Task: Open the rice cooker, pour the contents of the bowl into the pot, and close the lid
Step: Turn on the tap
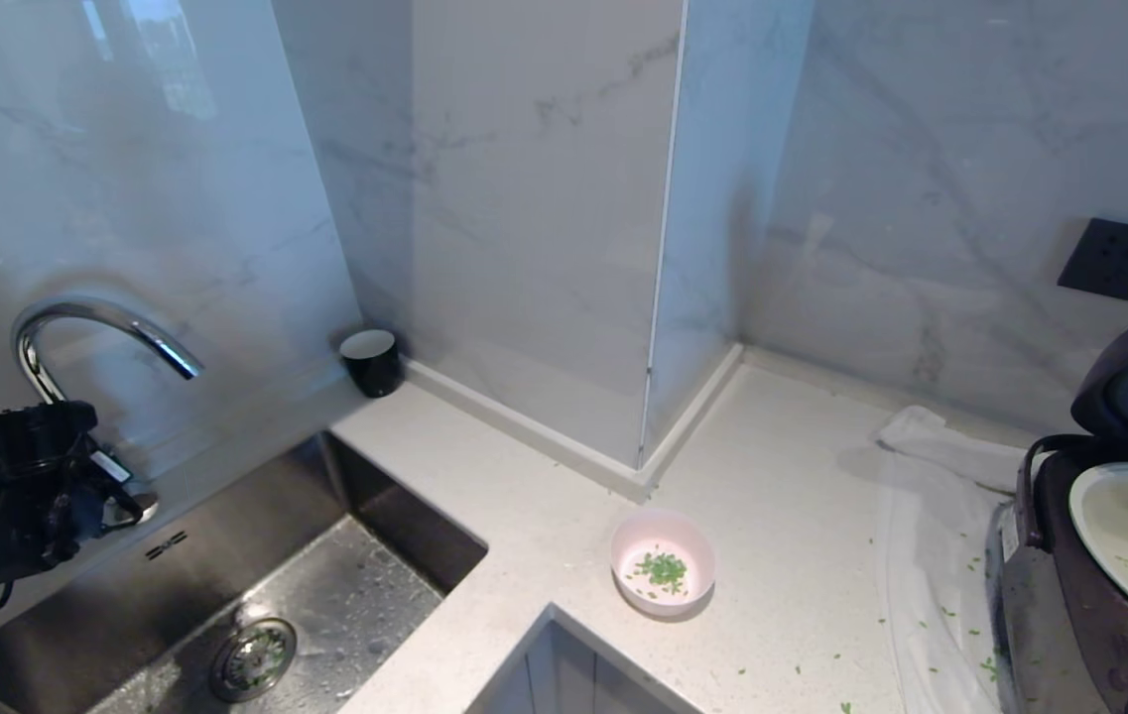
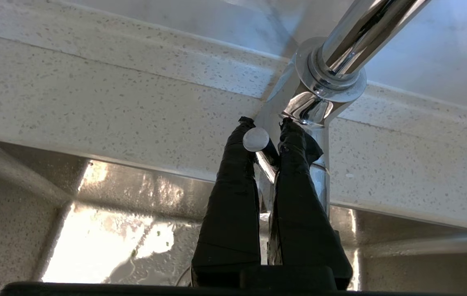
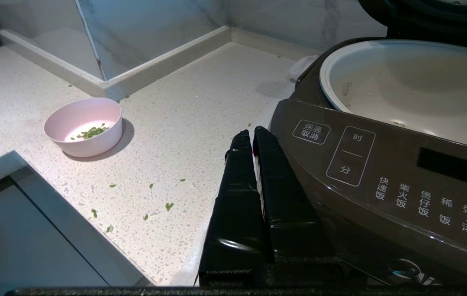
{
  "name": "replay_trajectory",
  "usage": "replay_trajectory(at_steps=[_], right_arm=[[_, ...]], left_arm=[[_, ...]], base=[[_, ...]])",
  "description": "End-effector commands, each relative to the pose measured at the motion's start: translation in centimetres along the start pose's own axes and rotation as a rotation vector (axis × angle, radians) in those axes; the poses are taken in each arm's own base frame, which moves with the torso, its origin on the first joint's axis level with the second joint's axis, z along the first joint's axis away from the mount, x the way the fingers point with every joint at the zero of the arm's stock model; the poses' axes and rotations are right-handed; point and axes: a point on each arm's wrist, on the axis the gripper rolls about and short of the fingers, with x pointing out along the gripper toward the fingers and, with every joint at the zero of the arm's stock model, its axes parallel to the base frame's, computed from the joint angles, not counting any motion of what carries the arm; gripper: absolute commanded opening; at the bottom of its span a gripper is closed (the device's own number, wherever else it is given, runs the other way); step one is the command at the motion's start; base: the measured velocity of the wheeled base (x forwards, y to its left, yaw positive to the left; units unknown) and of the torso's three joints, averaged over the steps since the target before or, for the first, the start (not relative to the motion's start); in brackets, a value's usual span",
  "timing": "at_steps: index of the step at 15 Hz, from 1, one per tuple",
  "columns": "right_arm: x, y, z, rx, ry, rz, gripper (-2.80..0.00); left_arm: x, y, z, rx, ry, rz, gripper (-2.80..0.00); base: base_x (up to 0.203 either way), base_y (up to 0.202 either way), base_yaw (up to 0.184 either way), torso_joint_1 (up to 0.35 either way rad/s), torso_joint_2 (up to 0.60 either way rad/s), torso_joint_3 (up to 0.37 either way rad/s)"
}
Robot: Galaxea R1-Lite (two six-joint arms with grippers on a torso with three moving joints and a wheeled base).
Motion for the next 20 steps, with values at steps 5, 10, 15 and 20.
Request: replay_trajectory(at_steps=[5, 10, 15, 20], right_arm=[[0.0, 0.0, 0.0, 0.0, 0.0, 0.002, -2.8], [0.0, 0.0, 0.0, 0.0, 0.0, 0.002, -2.8], [0.0, 0.0, 0.0, 0.0, 0.0, 0.002, -2.8], [0.0, 0.0, 0.0, 0.0, 0.0, 0.002, -2.8]], left_arm=[[-0.9, 0.2, 0.1, 0.007, 0.005, -0.002, -2.8], [-1.0, 0.2, 0.0, 0.016, 0.008, -0.005, -2.8], [-1.1, 0.2, -0.1, 0.018, 0.012, -0.005, -2.8], [-0.7, 0.1, -0.2, 0.018, 0.009, -0.002, -2.8]], base=[[0.0, 0.0, 0.0, 0.0, 0.0, 0.0], [0.0, 0.0, 0.0, 0.0, 0.0, 0.0], [0.0, 0.0, 0.0, 0.0, 0.0, 0.0], [0.0, 0.0, 0.0, 0.0, 0.0, 0.0]])
